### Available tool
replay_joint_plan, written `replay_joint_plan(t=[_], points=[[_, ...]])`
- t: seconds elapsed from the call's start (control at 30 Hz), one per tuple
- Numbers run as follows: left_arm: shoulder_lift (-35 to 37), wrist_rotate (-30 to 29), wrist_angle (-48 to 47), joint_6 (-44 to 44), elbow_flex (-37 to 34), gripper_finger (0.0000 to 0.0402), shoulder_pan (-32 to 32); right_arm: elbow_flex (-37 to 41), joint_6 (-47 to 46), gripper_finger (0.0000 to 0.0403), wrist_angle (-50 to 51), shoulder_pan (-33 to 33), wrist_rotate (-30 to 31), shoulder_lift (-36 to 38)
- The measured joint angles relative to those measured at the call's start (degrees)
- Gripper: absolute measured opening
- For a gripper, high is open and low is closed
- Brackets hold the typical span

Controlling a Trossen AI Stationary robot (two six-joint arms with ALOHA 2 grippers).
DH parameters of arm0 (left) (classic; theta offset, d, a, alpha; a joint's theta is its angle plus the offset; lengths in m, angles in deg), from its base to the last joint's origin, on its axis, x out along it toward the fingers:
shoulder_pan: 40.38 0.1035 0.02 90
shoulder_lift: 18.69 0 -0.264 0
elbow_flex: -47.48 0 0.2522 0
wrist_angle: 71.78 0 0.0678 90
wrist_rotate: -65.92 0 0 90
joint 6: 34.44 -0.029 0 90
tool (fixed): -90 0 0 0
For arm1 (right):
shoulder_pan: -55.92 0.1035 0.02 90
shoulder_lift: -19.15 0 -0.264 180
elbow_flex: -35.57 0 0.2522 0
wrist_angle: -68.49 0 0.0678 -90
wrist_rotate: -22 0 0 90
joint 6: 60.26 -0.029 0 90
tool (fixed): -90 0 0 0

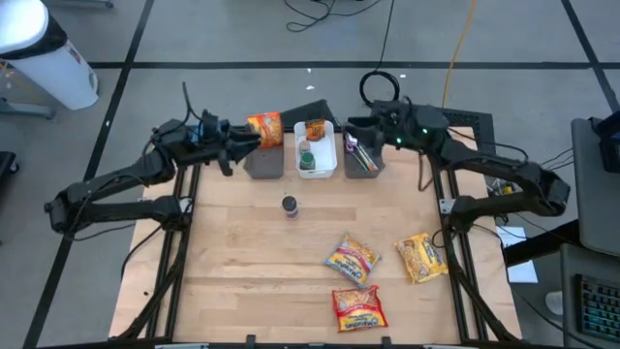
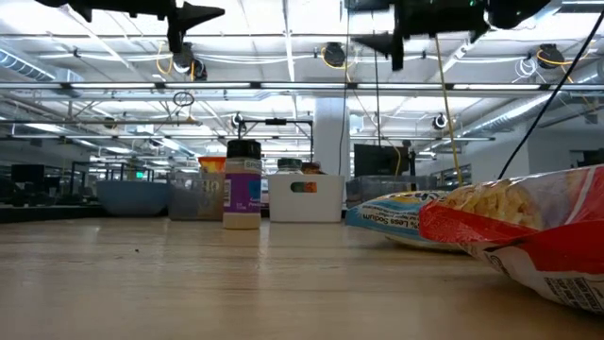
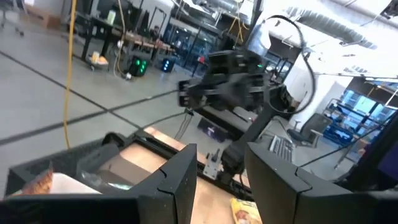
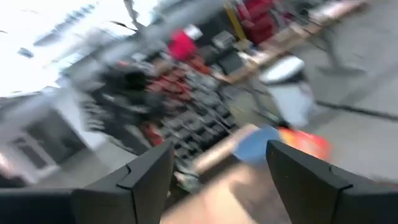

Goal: Pick & Place Food Item
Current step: Put the red noodle pack into the left black bin

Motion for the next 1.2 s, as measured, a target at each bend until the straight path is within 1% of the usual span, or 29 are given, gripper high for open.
replay_joint_plan(t=[0.13, 0.27, 0.33, 0.43, 0.53, 0.63, 0.7, 0.83, 0.93, 1.0, 1.1, 1.2], points=[[0.4, 0.0, 1.5, -0.4, 0.0, 0.0145, 0.7, 0.0, -2.9, 0.0248, -7.0, 5.6, 0.7, 0.1], [0.3, 0.2, 3.2, 0.9, 0.0, 0.0145, 0.7, 0.0, -2.7, 0.0243, -7.4, 13.6, 7.2, -0.7], [0.3, 2.4, 3.0, 1.0, 0.0, 0.0145, 0.7, 0.0, -0.8, 0.0243, -6.6, 17.9, 11.7, -1.5], [0.3, 7.6, 3.0, 0.8, 0.0, 0.0145, 0.7, 0.0, 1.7, 0.0243, -6.6, 23.9, 17.8, -3.1], [0.3, 11.6, 2.9, 2.4, 0.0, 0.0145, 0.7, 0.0, 3.9, 0.0242, -4.7, 28.3, 20.6, -4.5], [0.3, 13.2, 2.8, 4.7, 0.0, 0.0145, 0.4, 0.0, 4.2, 0.0242, -0.2, 31.7, 22.3, -4.8], [0.3, 13.5, 2.9, 6.0, 0.0, 0.0145, -0.3, 0.0, 4.4, 0.0242, 2.2, 33.6, 22.4, -4.7], [0.3, 14.5, 5.5, 10.3, 0.0, 0.0145, -3.3, 0.0, 6.4, 0.0242, 7.2, 37.2, 22.4, -3.7], [0.3, 14.0, 8.4, 14.5, 0.0, 0.0145, -6.2, -2.3, 9.8, 0.0242, 15.2, 40.4, 22.3, -3.6], [0.3, 11.7, 9.6, 17.1, 0.0, 0.0145, -8.6, -4.9, 13.1, 0.0242, 23.9, 43.1, 22.3, -3.4], [0.3, 6.6, 10.4, 20.0, 0.0, 0.0145, -13.0, -9.5, 17.3, 0.0242, 35.6, 47.4, 22.7, -3.2], [0.3, 1.6, 10.4, 22.1, 0.0, 0.0145, -18.1, -11.4, 17.9, 0.0242, 44.3, 51.6, 24.0, -3.2]])
